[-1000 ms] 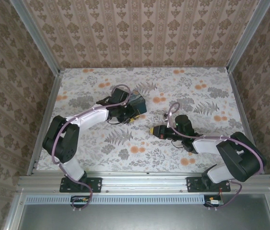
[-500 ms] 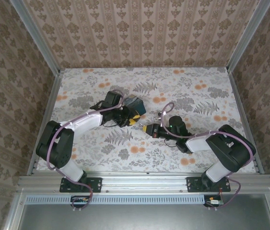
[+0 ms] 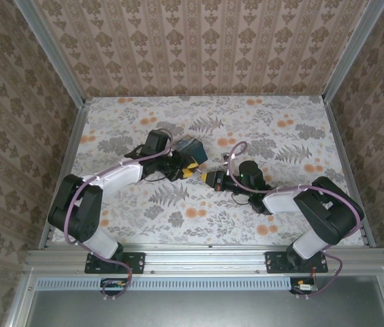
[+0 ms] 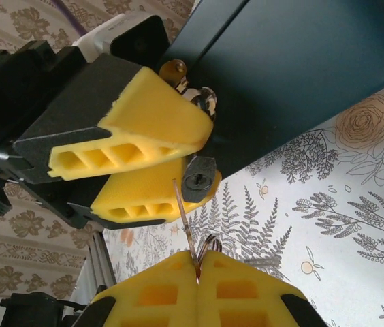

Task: Unlock the padlock with the key

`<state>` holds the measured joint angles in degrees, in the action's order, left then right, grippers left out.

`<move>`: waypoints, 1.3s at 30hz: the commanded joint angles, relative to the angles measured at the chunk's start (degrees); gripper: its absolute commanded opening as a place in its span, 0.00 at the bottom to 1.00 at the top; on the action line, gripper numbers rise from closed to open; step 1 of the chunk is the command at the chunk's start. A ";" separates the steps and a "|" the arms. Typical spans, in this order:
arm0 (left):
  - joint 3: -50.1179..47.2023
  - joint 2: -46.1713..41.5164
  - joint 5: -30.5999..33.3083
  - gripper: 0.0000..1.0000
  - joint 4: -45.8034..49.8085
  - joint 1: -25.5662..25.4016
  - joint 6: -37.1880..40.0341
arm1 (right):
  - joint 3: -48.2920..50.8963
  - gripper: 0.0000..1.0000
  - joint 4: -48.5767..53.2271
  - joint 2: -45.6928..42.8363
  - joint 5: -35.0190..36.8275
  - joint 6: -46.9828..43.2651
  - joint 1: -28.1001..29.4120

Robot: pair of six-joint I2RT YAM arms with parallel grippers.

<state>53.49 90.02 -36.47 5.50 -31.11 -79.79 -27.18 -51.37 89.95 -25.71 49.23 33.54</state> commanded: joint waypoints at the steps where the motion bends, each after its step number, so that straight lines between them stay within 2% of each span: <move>1: -1.14 -2.36 -2.07 0.09 -1.96 0.61 -1.53 | -2.58 0.00 2.46 -0.09 1.10 -1.11 0.03; 8: -2.96 -3.74 -1.24 0.09 -2.47 1.49 -1.78 | -2.26 0.00 -1.33 2.25 0.19 0.60 -0.14; 23: -4.19 -3.96 -0.69 0.08 -4.58 1.65 -2.59 | -3.93 0.00 -1.94 3.33 -2.28 0.62 0.56; 27: -3.98 -4.17 -0.70 0.09 -2.64 1.88 -1.02 | -3.25 0.00 -1.99 3.31 -2.01 0.95 0.29; 29: -2.94 -5.04 1.64 0.17 1.55 2.37 4.11 | -1.61 0.00 0.25 1.19 -0.16 0.94 -1.10; 31: 1.94 -5.78 7.99 0.20 13.34 1.59 15.00 | -1.45 0.00 6.42 -0.64 1.15 -0.10 -2.75; 33: 6.75 -5.90 16.10 0.31 21.84 -1.74 22.67 | -1.99 0.00 13.15 -2.27 2.37 -2.04 -4.40; 35: 5.83 -5.91 19.51 0.50 22.34 -4.44 21.48 | -1.61 0.00 16.44 -3.80 2.30 -3.66 -5.99; 37: 2.54 -5.87 20.92 0.60 18.38 -6.29 17.04 | -1.16 0.00 19.31 -5.17 1.45 -5.26 -7.48; 39: 1.56 -4.59 24.70 0.66 15.80 -9.57 14.49 | -0.17 0.00 21.53 -6.97 0.70 -6.77 -9.08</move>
<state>57.30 84.49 -19.97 19.38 -37.41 -64.79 -29.17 -37.01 86.13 -24.77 46.35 26.02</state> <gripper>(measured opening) 0.642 0.040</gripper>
